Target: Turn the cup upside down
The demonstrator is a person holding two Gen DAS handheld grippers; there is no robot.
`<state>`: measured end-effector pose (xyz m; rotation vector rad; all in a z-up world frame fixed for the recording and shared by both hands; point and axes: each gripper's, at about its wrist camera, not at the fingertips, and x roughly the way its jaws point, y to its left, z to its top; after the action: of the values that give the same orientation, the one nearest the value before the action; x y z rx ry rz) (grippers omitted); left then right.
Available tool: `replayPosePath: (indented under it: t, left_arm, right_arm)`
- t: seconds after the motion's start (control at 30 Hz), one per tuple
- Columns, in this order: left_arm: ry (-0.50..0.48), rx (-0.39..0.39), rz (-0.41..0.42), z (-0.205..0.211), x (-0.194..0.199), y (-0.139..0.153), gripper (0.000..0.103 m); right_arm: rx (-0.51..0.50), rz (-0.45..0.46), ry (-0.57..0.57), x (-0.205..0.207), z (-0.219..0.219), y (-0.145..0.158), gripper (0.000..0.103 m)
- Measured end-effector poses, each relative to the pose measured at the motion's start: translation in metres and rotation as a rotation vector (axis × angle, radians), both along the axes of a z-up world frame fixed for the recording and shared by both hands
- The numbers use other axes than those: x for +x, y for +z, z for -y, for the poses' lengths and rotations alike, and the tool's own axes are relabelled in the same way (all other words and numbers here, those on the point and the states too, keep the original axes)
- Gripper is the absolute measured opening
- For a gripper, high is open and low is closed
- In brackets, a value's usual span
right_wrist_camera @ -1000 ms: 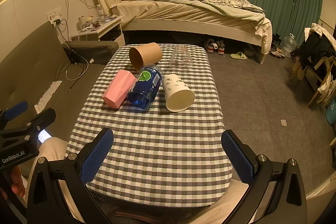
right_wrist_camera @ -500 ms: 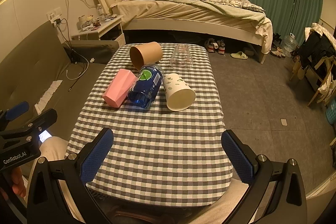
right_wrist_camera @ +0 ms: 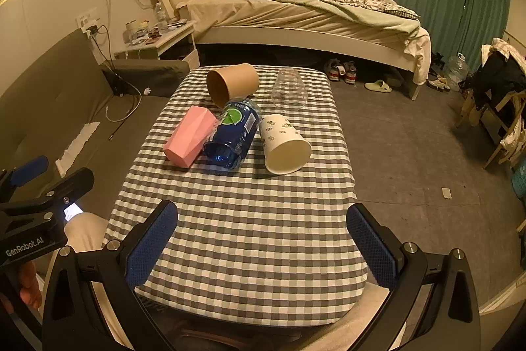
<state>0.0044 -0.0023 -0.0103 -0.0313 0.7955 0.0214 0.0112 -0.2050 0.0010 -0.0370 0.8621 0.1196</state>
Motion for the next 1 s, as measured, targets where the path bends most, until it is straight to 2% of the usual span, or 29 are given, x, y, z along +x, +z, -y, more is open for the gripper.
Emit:
replayPosePath:
  t: [0.13,0.3,0.43,0.57,0.73,1.0]
  left_arm:
    - [0.006,-0.004,-0.009,0.001,0.013,0.0,0.103]
    - [0.012,0.0,-0.014,-0.004,0.047,0.005,0.103]
    - [0.029,-0.002,-0.019,-0.009,0.08,0.007,0.103]
    - [0.046,0.002,-0.035,-0.013,0.113,0.004,0.103]
    - [0.062,0.017,-0.072,-0.016,0.151,-0.012,0.103]
    - [0.073,0.021,-0.142,-0.018,0.19,-0.045,0.103]
  right_arm:
    - [0.001,-0.006,0.011,0.01,-0.001,0.002,0.103]
    - [0.016,-0.005,0.022,0.04,0.002,0.011,0.103]
    - [-0.002,0.015,0.028,0.082,0.005,0.021,0.103]
    - [-0.05,0.029,0.029,0.144,0.013,0.022,0.103]
    - [-0.086,-0.016,0.022,0.22,0.022,-0.001,0.103]
    - [-0.069,-0.163,0.014,0.314,0.013,-0.071,0.103]
